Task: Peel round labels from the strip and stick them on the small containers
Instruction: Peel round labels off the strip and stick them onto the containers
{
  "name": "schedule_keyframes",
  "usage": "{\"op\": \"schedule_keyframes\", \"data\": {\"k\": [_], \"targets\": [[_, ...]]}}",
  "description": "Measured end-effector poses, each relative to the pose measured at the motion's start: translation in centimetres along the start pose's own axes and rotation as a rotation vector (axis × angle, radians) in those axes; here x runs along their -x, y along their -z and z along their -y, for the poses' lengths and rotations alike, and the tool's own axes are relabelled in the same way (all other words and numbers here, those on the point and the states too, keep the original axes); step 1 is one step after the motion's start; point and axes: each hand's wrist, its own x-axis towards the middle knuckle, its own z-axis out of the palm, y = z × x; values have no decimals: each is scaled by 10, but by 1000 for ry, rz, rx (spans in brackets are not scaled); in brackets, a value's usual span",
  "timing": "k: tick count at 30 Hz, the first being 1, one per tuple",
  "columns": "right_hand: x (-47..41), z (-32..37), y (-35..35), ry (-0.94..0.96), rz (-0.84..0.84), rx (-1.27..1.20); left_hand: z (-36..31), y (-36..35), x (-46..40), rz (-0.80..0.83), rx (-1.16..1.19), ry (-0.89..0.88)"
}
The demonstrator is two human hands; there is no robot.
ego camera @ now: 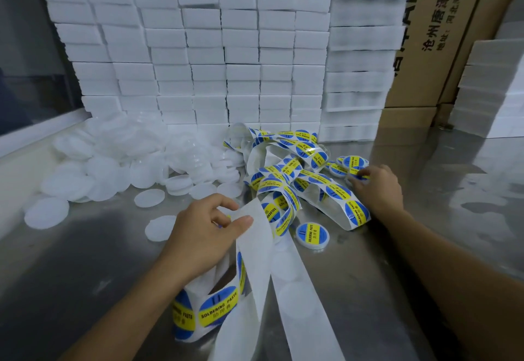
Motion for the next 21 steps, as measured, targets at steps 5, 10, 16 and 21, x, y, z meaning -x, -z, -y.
{"op": "schedule_keyframes", "data": {"k": [5,10,16,21], "targets": [[-5,1,-2,50,105,-28,-3,4,0,12,222,55],[7,11,5,36,-54,-173,-6,4,0,-1,381,28],[38,51,28,313,-260,-166,-9,5,2,109,479,17],[99,109,38,278,187,-765,-13,5,4,213,478,-50]]}}
